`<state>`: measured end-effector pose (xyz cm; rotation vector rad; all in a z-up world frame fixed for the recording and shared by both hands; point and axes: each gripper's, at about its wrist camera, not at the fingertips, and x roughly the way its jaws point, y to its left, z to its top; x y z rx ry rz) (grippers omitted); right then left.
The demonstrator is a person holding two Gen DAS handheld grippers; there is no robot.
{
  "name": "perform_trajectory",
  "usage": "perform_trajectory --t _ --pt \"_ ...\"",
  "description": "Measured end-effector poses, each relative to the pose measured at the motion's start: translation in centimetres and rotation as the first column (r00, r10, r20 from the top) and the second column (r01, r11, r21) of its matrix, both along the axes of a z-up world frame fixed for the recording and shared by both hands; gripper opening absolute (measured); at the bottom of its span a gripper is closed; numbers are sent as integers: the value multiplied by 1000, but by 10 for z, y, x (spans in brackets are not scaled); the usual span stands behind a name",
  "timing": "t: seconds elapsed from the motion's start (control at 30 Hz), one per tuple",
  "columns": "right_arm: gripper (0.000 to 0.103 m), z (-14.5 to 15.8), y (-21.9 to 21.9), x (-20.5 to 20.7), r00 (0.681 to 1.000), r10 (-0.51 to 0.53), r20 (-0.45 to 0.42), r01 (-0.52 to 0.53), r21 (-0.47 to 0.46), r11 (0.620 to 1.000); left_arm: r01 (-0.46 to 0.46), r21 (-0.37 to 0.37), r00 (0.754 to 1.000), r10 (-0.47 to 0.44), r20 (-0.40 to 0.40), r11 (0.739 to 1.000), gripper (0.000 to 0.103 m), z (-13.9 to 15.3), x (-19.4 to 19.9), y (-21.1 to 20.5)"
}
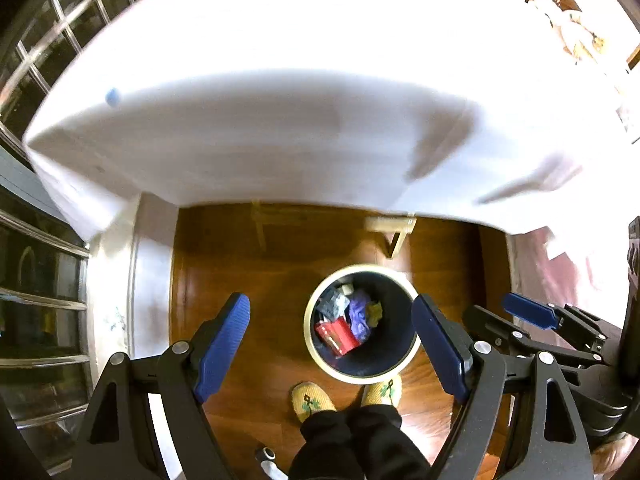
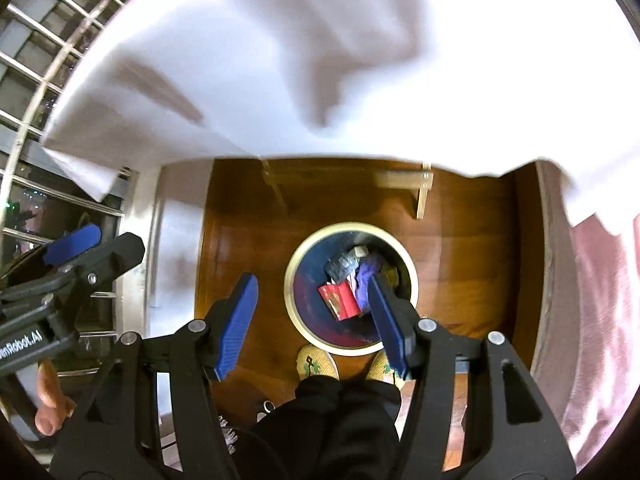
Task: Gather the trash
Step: 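Raise both tools back toward the table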
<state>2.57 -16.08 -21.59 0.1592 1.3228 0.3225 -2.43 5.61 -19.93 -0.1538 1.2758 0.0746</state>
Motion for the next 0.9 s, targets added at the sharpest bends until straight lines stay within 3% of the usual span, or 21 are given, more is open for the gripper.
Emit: perform_trajectory --t 0.27,0.5,0.67,0.9 --pt "55 82 -10 4 997 35 68 -36 18 999 -24 17 996 22 82 1000 85 93 2 -2" --pt "54 148 -19 13 987 58 152 -66 52 996 -27 75 987 14 162 997 87 175 2 -12" --pt "55 197 -25 23 969 84 231 -104 74 992 -44 113 979 20 205 993 87 215 5 -18" --pt "55 238 -24 40 946 113 304 -148 95 984 -92 149 966 52 255 984 87 254 16 -17"
